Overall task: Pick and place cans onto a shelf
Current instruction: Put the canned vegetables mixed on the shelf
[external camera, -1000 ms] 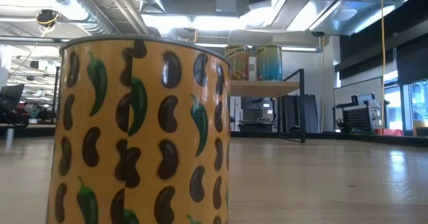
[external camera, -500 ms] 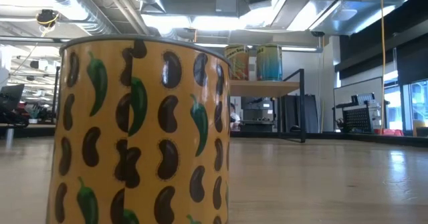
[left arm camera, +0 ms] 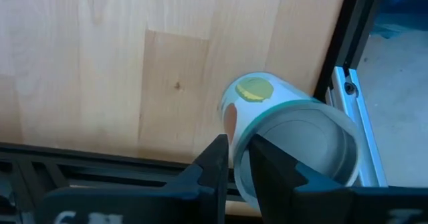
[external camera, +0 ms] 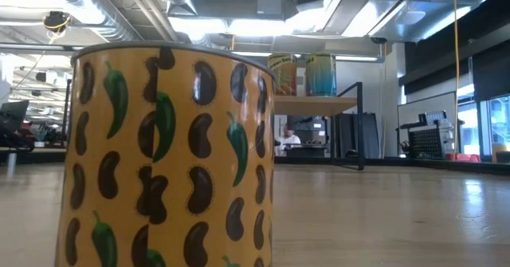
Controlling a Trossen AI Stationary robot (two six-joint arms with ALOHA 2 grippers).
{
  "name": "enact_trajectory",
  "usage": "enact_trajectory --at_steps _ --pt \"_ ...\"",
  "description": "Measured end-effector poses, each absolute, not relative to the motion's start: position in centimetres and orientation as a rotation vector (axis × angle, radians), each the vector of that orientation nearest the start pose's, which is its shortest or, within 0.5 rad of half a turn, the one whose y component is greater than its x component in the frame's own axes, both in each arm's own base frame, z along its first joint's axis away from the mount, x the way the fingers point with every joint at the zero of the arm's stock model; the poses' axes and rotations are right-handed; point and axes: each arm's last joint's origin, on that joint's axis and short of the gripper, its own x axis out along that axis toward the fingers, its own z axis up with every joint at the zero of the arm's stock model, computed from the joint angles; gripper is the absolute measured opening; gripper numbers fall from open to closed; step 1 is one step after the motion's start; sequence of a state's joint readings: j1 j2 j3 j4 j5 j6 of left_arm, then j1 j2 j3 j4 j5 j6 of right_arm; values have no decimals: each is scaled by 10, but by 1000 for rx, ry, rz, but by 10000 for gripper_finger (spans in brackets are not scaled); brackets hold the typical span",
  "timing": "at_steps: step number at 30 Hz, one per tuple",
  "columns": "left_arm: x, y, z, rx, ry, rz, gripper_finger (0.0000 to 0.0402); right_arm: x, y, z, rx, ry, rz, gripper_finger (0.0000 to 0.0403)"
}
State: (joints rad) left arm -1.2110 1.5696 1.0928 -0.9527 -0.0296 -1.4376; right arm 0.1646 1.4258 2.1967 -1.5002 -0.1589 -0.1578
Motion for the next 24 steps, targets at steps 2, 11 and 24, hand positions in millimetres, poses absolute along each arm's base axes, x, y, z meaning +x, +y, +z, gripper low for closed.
enact_trajectory --at_steps 2,11,24 --pt "99 -261 213 -277 1498 72 52 184 35 514 -151 707 366 69" --pt "110 -256 214 -328 1526 92 4 184 35 514 -151 706 366 69" --pt "148 -194 270 -518 1323 49 2 184 35 514 -152 706 366 69"
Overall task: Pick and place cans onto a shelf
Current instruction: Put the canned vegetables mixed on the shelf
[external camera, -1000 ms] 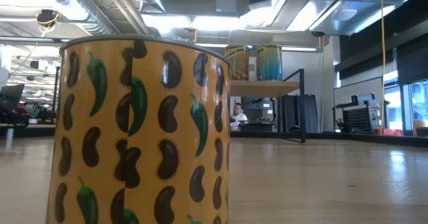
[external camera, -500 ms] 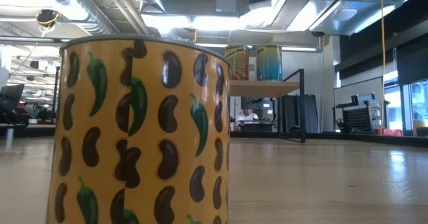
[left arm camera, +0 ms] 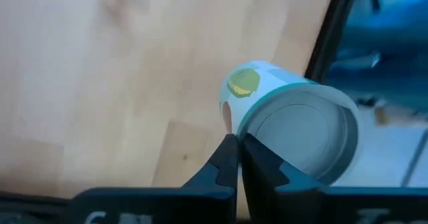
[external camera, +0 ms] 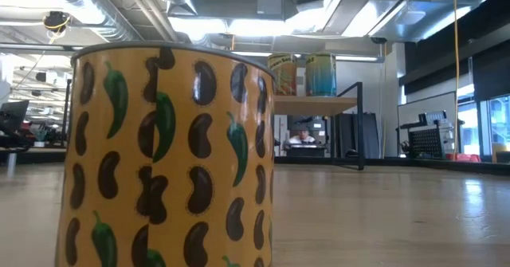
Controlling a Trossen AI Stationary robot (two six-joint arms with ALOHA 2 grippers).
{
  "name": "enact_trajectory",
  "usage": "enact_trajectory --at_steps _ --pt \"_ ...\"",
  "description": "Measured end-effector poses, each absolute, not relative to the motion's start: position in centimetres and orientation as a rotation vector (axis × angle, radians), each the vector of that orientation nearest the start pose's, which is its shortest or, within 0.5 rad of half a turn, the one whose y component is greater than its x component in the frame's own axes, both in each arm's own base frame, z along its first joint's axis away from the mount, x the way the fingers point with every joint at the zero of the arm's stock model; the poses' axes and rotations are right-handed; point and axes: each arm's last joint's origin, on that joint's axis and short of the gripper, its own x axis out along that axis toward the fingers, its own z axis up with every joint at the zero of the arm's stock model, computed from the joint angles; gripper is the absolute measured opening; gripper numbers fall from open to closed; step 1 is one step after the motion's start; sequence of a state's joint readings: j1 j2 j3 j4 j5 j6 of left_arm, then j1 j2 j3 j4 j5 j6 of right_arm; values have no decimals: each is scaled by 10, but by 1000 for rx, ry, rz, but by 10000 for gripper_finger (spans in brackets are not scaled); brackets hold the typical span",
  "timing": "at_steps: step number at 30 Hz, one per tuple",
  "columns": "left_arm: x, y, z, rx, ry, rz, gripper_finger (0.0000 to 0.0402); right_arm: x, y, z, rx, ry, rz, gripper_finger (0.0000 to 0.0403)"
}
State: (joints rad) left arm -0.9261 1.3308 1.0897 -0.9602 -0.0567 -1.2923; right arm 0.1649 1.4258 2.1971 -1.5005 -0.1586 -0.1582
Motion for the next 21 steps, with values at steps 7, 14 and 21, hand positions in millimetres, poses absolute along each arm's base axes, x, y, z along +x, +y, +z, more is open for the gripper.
enact_trajectory --at_steps 7,14,21 --pt "167 -127 300 -683 1201 201 1 184 35 514 -155 706 367 69" --pt "182 -67 350 -643 1025 327 1 184 35 514 -156 706 367 69" --pt "193 -14 407 -605 827 510 0 184 34 514 -169 709 333 69"
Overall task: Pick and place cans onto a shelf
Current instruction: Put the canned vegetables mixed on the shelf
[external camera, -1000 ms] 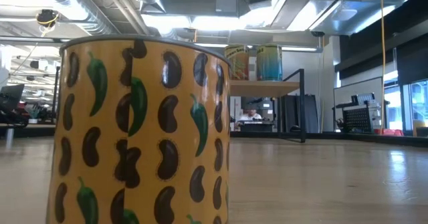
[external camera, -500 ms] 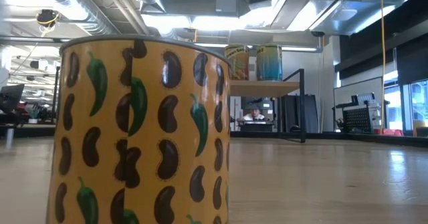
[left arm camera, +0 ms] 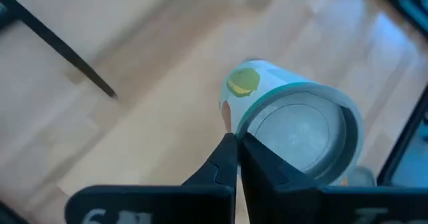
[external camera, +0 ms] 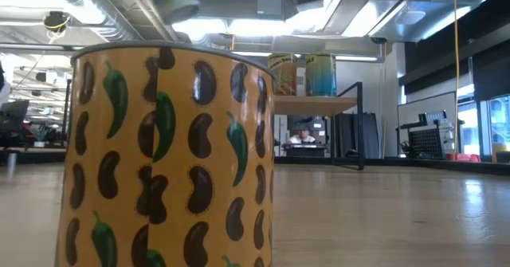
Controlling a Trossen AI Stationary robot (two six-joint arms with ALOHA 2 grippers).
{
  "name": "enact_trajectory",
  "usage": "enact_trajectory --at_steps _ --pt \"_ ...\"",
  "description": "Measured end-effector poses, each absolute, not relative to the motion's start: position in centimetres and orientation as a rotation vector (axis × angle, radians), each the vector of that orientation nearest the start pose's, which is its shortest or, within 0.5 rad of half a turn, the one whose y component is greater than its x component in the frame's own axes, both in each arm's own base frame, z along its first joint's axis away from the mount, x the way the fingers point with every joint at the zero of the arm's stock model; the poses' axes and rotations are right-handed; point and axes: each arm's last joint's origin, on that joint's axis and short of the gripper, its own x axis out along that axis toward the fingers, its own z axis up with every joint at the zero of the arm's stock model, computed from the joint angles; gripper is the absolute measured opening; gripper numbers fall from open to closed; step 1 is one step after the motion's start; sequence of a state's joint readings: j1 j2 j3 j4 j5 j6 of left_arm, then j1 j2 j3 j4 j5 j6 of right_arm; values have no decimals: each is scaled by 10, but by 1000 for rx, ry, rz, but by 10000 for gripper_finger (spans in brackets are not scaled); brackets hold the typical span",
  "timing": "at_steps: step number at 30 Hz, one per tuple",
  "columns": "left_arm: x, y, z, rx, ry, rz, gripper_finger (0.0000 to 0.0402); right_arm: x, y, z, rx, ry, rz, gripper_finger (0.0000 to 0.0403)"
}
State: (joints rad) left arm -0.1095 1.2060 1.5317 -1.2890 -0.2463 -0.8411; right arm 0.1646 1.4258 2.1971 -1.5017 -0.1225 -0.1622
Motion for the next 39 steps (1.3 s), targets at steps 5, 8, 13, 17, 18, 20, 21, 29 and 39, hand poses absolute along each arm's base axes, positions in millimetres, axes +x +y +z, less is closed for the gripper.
enact_trajectory --at_steps 5,8,13,17,18,20,21,29,39 --pt "203 22 440 -533 752 521 0 185 33 514 -187 711 287 69" --pt "209 45 457 -493 719 536 0 185 33 514 -188 711 285 69" --pt "225 89 466 -414 733 602 0 185 33 514 -188 711 285 69" --pt "242 126 458 -419 795 529 0 185 33 514 -187 711 284 69" --pt "245 136 455 -417 810 517 0 185 33 514 -187 711 284 69" --pt "252 154 448 -401 840 506 0 185 33 514 -187 711 284 69" --pt "254 164 445 -398 850 514 0 185 33 514 -187 711 284 69" --pt "263 230 410 -440 1013 556 0 185 33 514 -187 711 284 69" --pt "269 249 378 -450 1195 512 0 185 33 514 -187 710 284 69"
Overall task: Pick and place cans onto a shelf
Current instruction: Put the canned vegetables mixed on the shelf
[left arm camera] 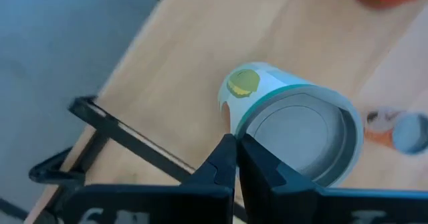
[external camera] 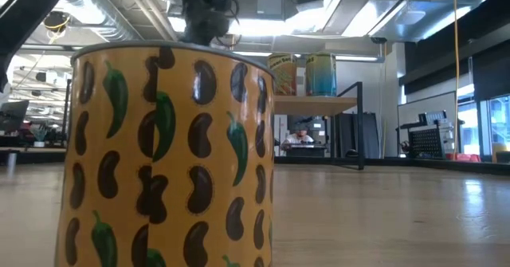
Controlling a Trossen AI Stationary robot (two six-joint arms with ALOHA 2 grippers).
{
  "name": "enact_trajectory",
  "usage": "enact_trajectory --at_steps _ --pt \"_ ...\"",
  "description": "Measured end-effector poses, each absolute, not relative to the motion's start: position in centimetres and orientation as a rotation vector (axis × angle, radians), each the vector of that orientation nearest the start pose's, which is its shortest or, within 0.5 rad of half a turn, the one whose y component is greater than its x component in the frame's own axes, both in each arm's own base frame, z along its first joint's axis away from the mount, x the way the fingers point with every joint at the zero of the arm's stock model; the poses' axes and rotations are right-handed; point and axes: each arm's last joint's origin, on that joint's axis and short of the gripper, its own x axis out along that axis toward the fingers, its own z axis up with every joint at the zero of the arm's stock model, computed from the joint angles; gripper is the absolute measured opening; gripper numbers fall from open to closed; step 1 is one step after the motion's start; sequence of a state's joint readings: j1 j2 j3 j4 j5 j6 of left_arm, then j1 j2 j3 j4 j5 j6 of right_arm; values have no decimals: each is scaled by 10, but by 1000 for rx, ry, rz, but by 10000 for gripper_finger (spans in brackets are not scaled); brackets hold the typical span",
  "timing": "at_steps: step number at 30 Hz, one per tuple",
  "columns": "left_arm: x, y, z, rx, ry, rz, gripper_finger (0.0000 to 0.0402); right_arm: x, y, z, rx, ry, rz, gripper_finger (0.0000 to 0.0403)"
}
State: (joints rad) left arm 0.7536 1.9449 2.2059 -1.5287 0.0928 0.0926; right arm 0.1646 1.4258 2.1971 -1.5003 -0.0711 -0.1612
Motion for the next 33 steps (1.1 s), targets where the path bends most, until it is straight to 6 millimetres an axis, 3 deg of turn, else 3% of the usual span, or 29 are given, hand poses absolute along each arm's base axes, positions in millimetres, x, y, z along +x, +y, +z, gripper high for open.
enact_trajectory --at_steps 6,22,27,33 --pt "274 251 369 -440 1241 480 1 185 33 514 -188 710 284 69" --pt "278 251 367 -364 1256 528 53 185 33 514 -188 710 284 69" --pt "285 240 381 -315 1222 514 47 185 33 514 -187 710 284 69" --pt "290 215 409 -126 1211 558 23 185 33 514 -188 710 284 69"
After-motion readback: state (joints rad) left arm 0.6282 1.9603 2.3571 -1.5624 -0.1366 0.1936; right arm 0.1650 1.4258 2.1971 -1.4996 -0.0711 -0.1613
